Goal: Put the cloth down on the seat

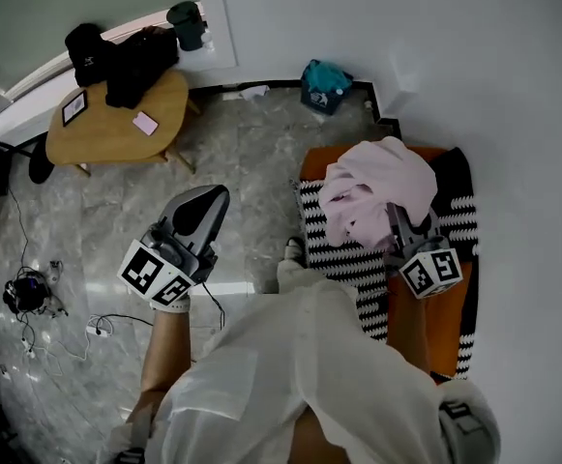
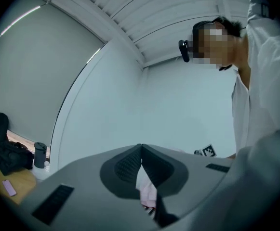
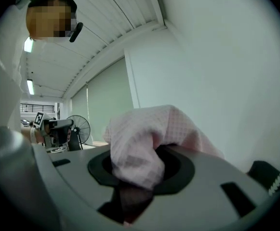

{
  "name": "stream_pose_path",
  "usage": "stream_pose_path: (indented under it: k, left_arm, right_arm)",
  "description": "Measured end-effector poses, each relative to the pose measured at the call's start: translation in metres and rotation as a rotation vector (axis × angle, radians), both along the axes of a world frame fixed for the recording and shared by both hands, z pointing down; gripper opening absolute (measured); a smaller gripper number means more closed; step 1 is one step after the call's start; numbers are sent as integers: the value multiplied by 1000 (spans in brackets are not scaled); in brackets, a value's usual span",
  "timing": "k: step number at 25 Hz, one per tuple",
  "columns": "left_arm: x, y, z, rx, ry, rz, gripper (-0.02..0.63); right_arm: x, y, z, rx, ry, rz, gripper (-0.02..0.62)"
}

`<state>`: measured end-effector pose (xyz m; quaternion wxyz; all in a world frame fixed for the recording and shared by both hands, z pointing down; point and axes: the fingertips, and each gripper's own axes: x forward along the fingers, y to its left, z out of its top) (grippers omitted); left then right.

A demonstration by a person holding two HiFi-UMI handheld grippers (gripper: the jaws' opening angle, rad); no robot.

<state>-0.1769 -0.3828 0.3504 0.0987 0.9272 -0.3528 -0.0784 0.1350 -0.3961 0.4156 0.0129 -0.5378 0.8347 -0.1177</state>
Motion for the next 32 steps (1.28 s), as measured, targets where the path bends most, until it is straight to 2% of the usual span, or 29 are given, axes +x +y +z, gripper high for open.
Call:
stream_pose_path:
  k: [4,8,12,19,24,29,32]
  left_arm:
    - [22,-49,12,-9,-14,-28,15]
    - [43,-89,33,-25,-14,-45,15]
    - [60,-117,59,-77,-6,-21,15]
    - [85,-147,100,-136,-47,11,15]
    - [96,-167,124,-167,-49,13,15]
    - [104,-172,139,-198,-42,29,15]
    - [106,-169,144,-208,-43,35,15]
  right_arm:
    - [3,-54,35,-36,-20,-79,143]
    - [6,-98,74,-80,8,-137,144]
    - [4,-131,120,-157,39,-156,146]
    - [-3,-172,202,-288,124,-195,149]
    - [8,-194,255,-390,202,-177,152]
    - [55,-197,326,-624,317,-87,160]
    - [87,-193,344,-713,355,-20,164]
